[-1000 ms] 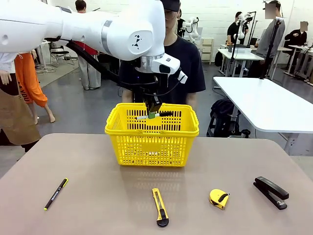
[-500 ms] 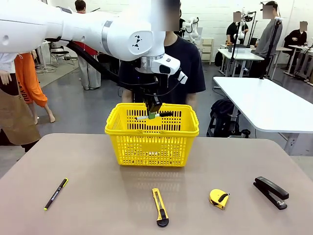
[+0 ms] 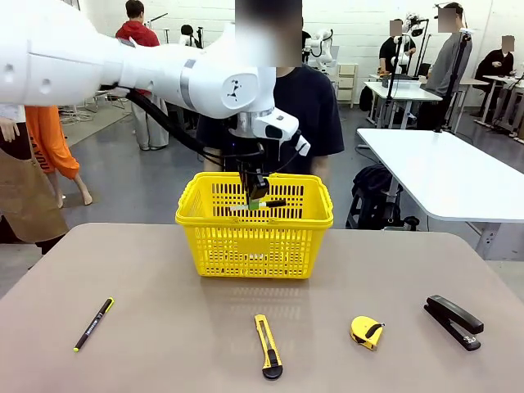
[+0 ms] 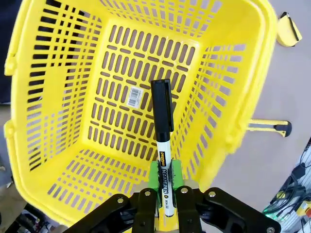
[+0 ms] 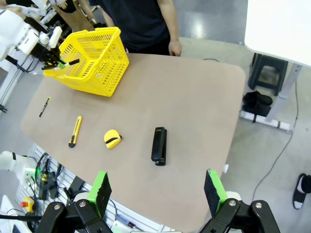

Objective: Place the items the person wants into the basket.
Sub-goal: Pick up the item the person points to and place it in the Market Basket.

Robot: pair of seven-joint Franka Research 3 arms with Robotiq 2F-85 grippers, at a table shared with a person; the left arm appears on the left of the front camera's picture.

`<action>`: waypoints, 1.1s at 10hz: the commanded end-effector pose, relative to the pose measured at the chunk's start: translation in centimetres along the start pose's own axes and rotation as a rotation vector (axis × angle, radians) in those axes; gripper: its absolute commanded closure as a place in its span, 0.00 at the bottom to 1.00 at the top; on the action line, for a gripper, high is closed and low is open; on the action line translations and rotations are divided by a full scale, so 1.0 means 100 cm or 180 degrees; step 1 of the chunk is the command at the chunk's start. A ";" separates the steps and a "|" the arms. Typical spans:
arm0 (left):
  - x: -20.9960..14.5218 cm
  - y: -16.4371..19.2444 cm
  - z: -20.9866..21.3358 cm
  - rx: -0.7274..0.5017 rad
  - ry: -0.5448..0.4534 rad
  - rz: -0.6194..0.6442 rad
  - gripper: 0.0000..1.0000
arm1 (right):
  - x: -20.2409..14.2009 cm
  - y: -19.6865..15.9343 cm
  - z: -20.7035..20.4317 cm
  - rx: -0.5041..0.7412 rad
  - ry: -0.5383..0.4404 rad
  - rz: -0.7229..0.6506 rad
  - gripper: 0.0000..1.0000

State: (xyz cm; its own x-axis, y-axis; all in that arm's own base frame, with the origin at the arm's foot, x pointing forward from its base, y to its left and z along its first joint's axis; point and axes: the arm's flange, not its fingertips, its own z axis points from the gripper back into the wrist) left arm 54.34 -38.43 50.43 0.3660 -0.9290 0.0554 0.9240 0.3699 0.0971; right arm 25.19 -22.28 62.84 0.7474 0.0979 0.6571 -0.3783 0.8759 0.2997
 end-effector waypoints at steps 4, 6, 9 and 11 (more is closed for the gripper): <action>0.009 0.015 -0.048 -0.0255 0.0357 -0.0295 0.89 | -0.001 0.000 0.000 0.0034 -0.0007 0.0030 0.00; 0.009 0.012 -0.072 -0.0368 0.0456 -0.0327 0.89 | -0.001 0.000 0.000 0.0034 -0.0007 0.0030 0.00; 0.010 0.012 -0.094 -0.0346 0.0360 -0.0310 0.89 | -0.001 0.000 0.000 0.0034 -0.0007 0.0030 0.00; 0.010 0.015 -0.107 -0.0350 0.0329 -0.0299 0.89 | -0.001 0.000 0.000 0.0034 -0.0007 0.0030 0.00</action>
State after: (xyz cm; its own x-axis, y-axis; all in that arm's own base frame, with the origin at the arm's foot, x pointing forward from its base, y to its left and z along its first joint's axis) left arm 57.07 -39.26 40.55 0.3022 -0.9513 -0.0602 0.9522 0.3042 -0.0264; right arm 25.20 -22.29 62.84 0.7473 0.0982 0.6572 -0.3784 0.8759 0.2995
